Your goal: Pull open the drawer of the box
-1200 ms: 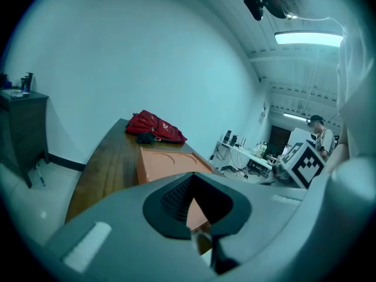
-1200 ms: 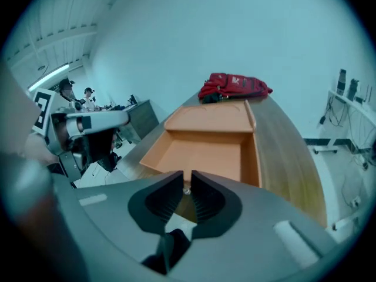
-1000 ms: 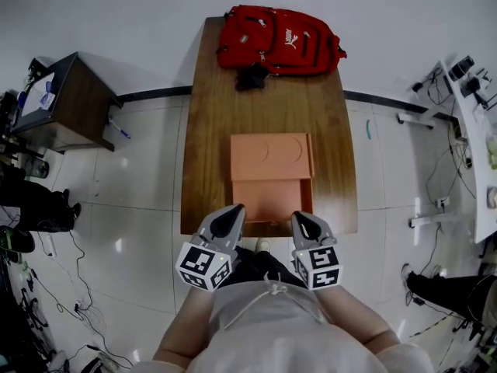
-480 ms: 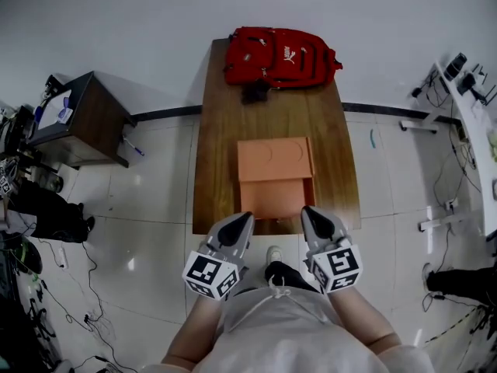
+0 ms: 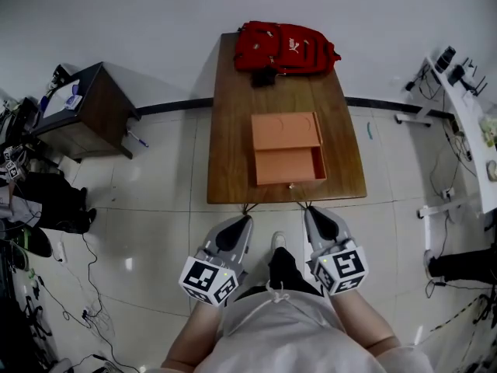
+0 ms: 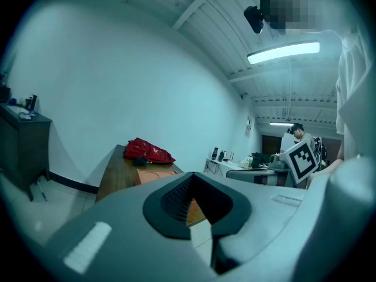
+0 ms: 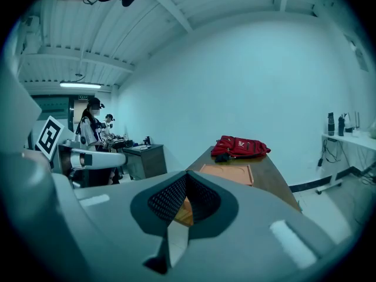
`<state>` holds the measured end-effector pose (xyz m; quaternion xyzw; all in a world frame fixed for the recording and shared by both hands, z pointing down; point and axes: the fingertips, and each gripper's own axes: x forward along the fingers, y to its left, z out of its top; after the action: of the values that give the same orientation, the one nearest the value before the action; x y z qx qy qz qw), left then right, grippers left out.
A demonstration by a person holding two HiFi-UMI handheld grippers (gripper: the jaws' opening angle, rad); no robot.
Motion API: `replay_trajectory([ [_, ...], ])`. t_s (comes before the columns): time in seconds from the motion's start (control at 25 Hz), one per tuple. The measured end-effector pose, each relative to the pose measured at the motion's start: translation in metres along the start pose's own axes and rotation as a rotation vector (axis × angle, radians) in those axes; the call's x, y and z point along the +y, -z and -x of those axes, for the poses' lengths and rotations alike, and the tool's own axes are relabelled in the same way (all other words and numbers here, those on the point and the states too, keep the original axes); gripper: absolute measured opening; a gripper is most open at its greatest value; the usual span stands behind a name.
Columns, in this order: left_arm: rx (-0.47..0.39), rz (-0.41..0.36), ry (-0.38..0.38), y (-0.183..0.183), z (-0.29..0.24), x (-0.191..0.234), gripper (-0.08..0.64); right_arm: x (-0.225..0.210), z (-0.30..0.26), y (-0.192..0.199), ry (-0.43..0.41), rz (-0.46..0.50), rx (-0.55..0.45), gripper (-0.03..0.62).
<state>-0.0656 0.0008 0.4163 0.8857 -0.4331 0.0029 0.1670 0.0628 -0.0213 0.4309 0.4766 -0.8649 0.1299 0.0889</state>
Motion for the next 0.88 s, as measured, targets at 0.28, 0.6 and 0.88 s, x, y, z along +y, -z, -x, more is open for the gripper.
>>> replay_trajectory([
  [0.28,0.013,0.022,0.017,0.031,0.063,-0.034,0.005,0.061,0.059,0.029,-0.01,-0.027,0.011,0.008],
  [0.6,0.002,-0.002,0.038,0.042,0.091,-0.077,0.005,0.086,0.104,0.046,-0.009,0.016,0.012,0.008],
  [0.88,-0.021,-0.035,0.035,0.034,0.083,-0.105,0.005,0.08,0.12,0.034,-0.035,0.074,-0.017,0.008],
])
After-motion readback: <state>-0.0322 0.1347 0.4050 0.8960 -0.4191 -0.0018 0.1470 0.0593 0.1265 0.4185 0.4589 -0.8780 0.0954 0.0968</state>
